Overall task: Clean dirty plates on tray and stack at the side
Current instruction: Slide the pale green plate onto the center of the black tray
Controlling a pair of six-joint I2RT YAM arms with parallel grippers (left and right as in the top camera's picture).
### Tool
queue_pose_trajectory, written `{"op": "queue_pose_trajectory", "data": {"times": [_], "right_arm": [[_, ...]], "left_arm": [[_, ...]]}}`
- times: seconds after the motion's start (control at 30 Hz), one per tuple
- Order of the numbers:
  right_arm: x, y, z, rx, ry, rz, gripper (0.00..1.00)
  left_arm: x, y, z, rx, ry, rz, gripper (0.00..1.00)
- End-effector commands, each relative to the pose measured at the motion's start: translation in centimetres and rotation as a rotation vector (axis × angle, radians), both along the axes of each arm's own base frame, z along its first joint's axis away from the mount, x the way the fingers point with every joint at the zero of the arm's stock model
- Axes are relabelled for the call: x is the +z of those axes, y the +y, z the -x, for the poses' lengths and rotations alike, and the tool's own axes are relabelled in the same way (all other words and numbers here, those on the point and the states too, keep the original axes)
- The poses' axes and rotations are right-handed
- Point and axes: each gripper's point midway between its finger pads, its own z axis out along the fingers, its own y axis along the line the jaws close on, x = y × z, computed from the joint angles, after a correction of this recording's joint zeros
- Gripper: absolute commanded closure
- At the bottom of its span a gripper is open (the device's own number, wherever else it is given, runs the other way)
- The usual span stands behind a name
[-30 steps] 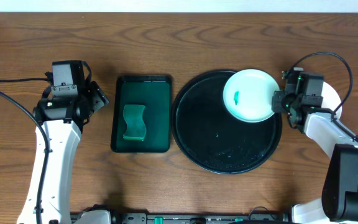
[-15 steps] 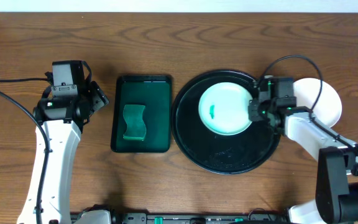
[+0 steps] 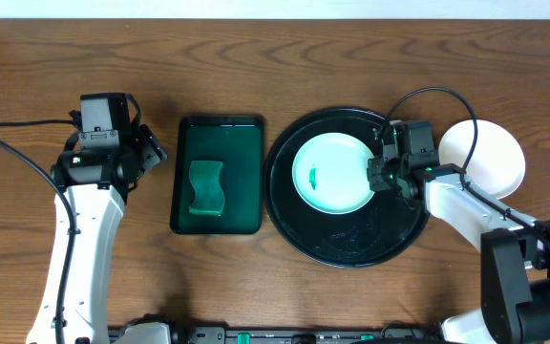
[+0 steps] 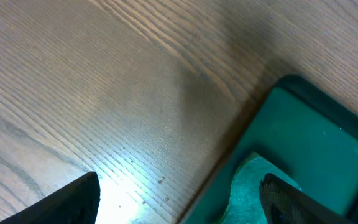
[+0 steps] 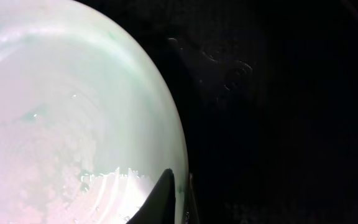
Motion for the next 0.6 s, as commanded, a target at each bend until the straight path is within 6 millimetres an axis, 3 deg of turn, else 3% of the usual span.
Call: {"op": "queue_pose_trajectory", "data": {"times": [0.0, 0.27, 0.57], "right_arm": [[-0.6, -0.1, 0.4, -0.006, 0.015, 0.018, 0.88], [-0.1, 0.1, -0.3, -0.006, -0.015, 0.011, 0.85], [0.9, 0.5, -1.9, 0.017, -0.098, 0.007, 0.73]], "left_arm": [[0.5, 0.3, 0.0, 0.012, -0.009, -0.009, 0.18], [0.5, 0.3, 0.0, 0.012, -0.009, -0.009, 0.18], [0.5, 0.3, 0.0, 0.012, -0.009, -0.009, 0.18]]}}
